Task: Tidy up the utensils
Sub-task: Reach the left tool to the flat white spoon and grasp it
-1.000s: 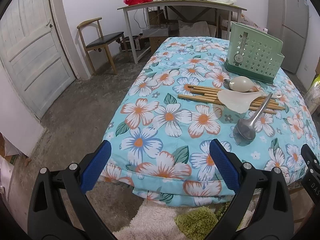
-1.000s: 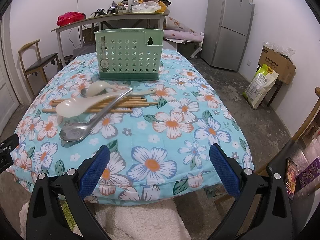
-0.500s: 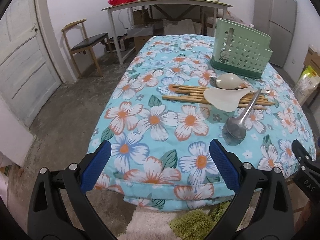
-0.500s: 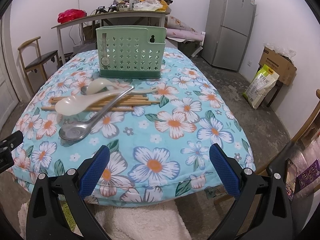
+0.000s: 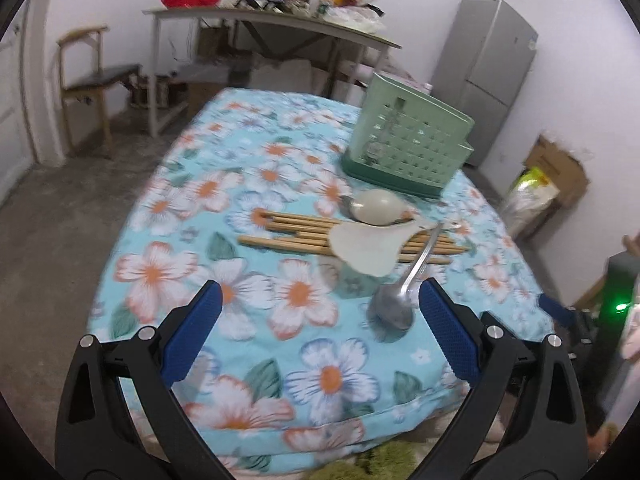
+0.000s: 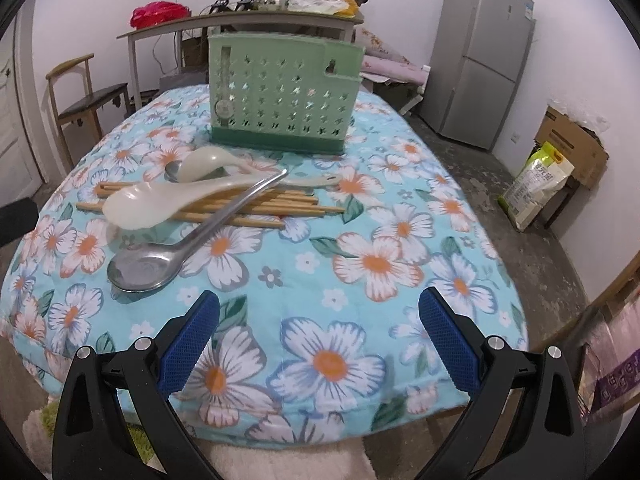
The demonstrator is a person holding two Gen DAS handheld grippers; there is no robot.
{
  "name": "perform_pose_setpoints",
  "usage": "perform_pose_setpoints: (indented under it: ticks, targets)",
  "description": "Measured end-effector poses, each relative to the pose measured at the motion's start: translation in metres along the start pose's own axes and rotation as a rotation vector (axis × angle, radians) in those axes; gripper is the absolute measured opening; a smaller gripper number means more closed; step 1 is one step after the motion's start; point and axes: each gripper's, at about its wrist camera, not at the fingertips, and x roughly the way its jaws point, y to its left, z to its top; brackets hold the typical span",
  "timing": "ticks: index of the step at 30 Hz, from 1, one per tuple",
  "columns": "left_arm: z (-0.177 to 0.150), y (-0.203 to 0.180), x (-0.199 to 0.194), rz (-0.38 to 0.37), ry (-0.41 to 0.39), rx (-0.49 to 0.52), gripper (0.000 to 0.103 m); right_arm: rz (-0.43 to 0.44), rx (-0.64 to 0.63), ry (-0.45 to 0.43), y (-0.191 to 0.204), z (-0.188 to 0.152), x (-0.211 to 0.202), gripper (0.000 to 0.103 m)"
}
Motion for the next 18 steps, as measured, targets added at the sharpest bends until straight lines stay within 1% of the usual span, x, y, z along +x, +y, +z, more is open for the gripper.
perform_pose_setpoints:
  ticks: [4,8,10,11,12,13,14,15,16,18]
  targets:
    - [0.005,0.002,0.018,-0.076,0.04,-0.016,0.095,0.027,-0.014,0.043,0.005,-0.001,0.019,0.097]
    - [0.012,0.003,0.038,-0.105,0.085,-0.022,0.095,0.055,-0.024,0.089,0.011,-0.004,0.037,0.097]
    - [0.016,0.006,0.048,-0.128,0.102,-0.041,0.094,0.071,-0.021,0.085,0.012,-0.005,0.041,0.097]
    - [0.019,0.007,0.053,-0.149,0.11,-0.053,0.087,0.077,-0.02,0.083,0.013,-0.005,0.042,0.097]
    - [0.021,0.008,0.057,-0.165,0.121,-0.063,0.077,0.082,-0.021,0.085,0.013,-0.005,0.043,0.097]
    - [0.022,0.009,0.06,-0.177,0.131,-0.074,0.074,0.09,-0.02,0.084,0.013,-0.005,0.044,0.097]
    - [0.023,0.011,0.064,-0.193,0.145,-0.093,0.067,0.097,-0.018,0.086,0.012,-0.005,0.045,0.097]
    - [0.025,0.014,0.071,-0.23,0.171,-0.131,0.059,0.104,-0.014,0.087,0.011,-0.005,0.045,0.097]
    - [0.025,0.016,0.075,-0.246,0.184,-0.151,0.056,0.112,-0.007,0.088,0.01,-0.006,0.045,0.097]
    - [0.023,0.022,0.086,-0.29,0.229,-0.223,0.047,0.125,0.004,0.091,0.008,-0.006,0.046,0.097]
